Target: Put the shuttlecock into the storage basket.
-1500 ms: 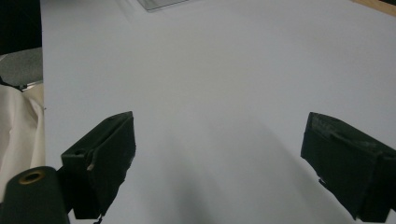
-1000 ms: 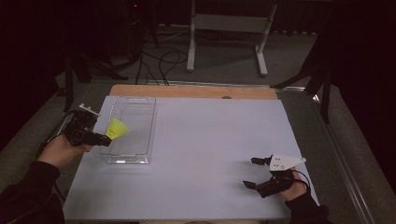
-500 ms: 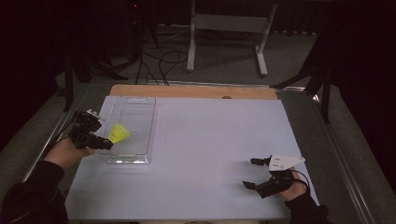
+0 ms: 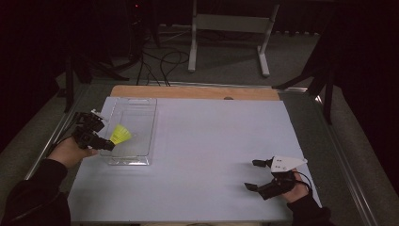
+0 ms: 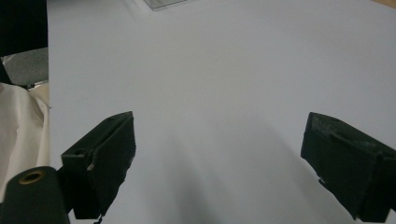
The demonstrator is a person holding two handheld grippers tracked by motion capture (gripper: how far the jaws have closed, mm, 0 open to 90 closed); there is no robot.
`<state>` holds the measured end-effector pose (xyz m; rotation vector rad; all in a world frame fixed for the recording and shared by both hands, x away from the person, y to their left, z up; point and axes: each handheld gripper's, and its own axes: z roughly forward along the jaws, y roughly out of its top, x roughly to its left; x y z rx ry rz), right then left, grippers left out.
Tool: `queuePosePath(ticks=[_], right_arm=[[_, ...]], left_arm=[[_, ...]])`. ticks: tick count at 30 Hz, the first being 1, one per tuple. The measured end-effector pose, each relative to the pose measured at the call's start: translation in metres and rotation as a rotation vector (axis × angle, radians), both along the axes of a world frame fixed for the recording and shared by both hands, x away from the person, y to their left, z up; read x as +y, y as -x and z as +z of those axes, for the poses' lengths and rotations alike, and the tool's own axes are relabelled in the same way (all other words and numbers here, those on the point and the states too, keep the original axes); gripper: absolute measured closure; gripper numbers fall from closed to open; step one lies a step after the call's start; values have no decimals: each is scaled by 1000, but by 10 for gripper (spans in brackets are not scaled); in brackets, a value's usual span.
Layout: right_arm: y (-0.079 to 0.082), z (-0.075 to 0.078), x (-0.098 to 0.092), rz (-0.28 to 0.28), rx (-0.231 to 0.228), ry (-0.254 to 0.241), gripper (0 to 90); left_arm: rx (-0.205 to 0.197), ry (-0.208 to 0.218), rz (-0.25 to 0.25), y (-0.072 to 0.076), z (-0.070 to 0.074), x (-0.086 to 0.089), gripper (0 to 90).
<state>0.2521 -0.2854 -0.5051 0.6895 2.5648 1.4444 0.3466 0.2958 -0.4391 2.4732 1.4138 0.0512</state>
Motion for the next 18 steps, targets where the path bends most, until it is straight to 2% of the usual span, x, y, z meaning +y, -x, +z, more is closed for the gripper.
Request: queuePosePath(ticks=[2,3,6,7,11,18], right_arm=[[0,0,0,1,2,2,104],[0,0,0,0,5,0,104],[0,0,0,1,4,2,104],[0,0,0,1,5,0,104],[0,1,0,0,1,-3,104],[0,1,0,-1,-6,-2,104]], left_arm=[[5,-5,5,0,1,-2,638],[0,-10,6,1,2,-3,574],[2,-6,17,1,5,-4,477],[2,-19,18,1,7,-5,419],[-13,-17,24,3,9,-7,305],[-17,-4,10,5,13,-12,182]])
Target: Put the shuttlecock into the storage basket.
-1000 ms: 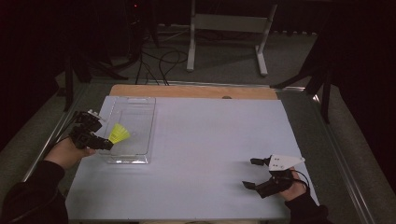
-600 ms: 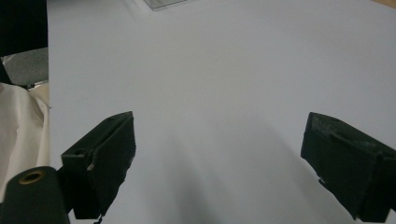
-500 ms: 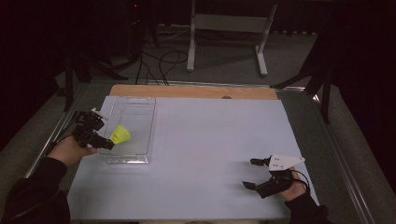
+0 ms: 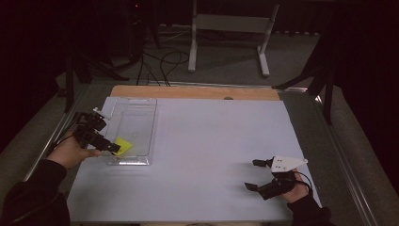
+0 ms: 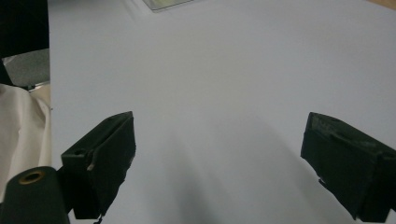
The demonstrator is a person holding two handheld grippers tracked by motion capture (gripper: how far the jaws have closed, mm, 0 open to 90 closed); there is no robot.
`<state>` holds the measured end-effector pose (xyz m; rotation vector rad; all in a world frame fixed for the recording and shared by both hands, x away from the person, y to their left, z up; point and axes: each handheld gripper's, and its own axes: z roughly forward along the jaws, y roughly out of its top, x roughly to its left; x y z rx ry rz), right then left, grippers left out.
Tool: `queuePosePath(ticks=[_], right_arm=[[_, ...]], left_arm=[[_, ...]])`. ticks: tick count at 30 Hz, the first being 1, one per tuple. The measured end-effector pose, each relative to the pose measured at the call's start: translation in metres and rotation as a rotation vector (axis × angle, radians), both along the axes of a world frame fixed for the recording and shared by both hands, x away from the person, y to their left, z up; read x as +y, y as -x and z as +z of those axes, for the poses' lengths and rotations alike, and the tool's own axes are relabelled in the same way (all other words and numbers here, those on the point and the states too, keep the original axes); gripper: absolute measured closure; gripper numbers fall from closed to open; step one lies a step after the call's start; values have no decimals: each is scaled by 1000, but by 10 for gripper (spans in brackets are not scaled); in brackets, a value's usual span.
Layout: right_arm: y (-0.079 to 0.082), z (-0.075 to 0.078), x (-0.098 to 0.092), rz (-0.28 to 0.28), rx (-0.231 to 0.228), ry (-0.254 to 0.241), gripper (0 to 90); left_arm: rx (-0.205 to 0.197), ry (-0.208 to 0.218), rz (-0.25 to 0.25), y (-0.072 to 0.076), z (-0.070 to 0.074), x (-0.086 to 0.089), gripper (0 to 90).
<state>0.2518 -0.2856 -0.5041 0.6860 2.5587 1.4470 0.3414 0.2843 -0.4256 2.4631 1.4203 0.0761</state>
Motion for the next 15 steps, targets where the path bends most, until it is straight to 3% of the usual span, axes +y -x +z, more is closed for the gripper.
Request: queuePosePath(ticks=[3,6,8,14,15], right_arm=[[0,1,-1,-8,-6,-5,104],[0,0,-2,-9,-2,-8,104],[0,0,-1,-10,2,-3,104],[0,0,0,-6,3,-3,104],[0,0,0,-7,2,-3,104]], left_arm=[[5,39,-29,2,6,-4,150],[-3,50,-19,1,8,-4,130],[1,108,-35,-1,11,-5,26],[-53,95,-43,0,16,-10,0],[-88,90,-46,1,18,-13,0]])
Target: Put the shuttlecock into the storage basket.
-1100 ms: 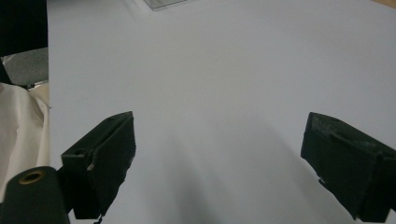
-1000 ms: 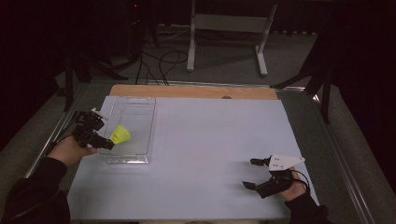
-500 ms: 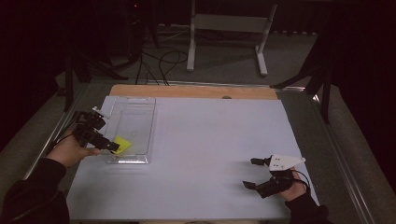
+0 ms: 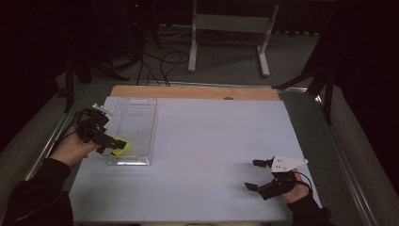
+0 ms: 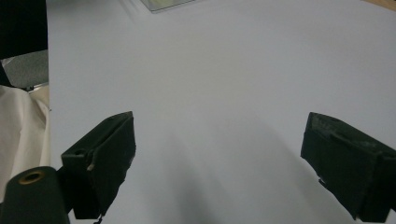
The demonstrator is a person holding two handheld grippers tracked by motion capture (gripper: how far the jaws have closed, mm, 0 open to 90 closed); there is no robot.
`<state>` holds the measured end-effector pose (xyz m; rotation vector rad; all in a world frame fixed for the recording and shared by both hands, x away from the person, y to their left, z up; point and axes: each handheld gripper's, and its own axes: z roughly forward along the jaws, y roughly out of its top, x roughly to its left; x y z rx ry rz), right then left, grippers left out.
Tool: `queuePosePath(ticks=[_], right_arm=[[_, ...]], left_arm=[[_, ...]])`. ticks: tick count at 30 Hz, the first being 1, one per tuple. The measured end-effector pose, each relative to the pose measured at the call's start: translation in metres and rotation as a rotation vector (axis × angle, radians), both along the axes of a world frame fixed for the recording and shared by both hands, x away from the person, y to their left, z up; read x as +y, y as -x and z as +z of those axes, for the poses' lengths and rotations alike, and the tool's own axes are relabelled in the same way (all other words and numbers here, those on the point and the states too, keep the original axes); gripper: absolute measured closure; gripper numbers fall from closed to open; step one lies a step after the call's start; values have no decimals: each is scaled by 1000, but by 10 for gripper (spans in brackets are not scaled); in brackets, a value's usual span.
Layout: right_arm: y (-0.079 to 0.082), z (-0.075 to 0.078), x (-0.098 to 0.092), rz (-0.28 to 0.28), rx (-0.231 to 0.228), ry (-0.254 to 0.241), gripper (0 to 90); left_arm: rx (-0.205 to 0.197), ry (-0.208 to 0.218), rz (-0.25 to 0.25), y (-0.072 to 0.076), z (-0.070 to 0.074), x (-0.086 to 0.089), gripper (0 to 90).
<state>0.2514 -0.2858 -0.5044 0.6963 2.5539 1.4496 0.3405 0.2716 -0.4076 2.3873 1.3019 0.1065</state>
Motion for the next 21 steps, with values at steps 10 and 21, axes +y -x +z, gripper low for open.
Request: queuePosePath(ticks=[10,21], right_arm=[[0,-1,-1,-7,6,3,104],[1,-1,-1,-9,1,4,104]], left_arm=[[-33,36,-27,-1,5,-14,0],[-121,70,-133,3,11,-50,0]])
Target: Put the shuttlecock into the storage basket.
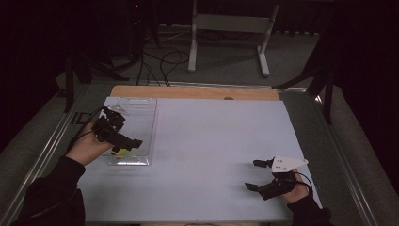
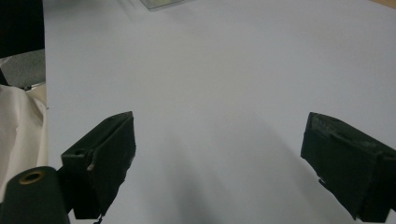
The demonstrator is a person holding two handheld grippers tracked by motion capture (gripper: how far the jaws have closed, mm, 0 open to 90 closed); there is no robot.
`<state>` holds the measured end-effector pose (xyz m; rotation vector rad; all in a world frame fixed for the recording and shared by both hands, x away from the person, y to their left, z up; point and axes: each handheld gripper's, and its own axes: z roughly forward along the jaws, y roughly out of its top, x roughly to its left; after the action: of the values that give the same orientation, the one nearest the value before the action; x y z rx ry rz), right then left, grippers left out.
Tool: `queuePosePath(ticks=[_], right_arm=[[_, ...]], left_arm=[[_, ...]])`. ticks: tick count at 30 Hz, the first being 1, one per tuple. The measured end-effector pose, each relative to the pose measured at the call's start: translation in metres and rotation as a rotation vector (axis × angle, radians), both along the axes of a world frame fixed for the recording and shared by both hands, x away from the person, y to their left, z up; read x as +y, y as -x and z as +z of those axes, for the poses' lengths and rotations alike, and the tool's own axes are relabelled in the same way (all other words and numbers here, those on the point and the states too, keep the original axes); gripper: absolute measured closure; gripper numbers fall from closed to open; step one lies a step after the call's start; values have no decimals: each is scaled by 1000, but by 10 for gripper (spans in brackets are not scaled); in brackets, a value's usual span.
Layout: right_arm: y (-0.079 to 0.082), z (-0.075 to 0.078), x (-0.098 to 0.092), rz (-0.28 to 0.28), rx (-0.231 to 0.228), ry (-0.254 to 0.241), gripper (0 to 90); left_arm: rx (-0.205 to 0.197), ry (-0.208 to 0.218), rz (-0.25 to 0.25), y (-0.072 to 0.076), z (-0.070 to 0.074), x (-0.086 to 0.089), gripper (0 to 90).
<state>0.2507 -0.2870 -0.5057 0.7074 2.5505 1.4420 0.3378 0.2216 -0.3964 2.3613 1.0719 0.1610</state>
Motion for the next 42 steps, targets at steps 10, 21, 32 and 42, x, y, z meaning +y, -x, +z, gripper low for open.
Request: queuePosePath(ticks=[10,21,32,42], right_arm=[[0,-1,0,3,3,0,104],[0,-1,0,3,3,1,104],[0,-1,0,3,5,0,104],[0,-2,0,3,6,3,104]], left_arm=[[-50,35,-66,2,6,-28,0],[-52,67,-181,7,2,-60,0],[-64,59,-300,20,-8,-91,0],[-62,88,-368,28,-24,-106,0]])
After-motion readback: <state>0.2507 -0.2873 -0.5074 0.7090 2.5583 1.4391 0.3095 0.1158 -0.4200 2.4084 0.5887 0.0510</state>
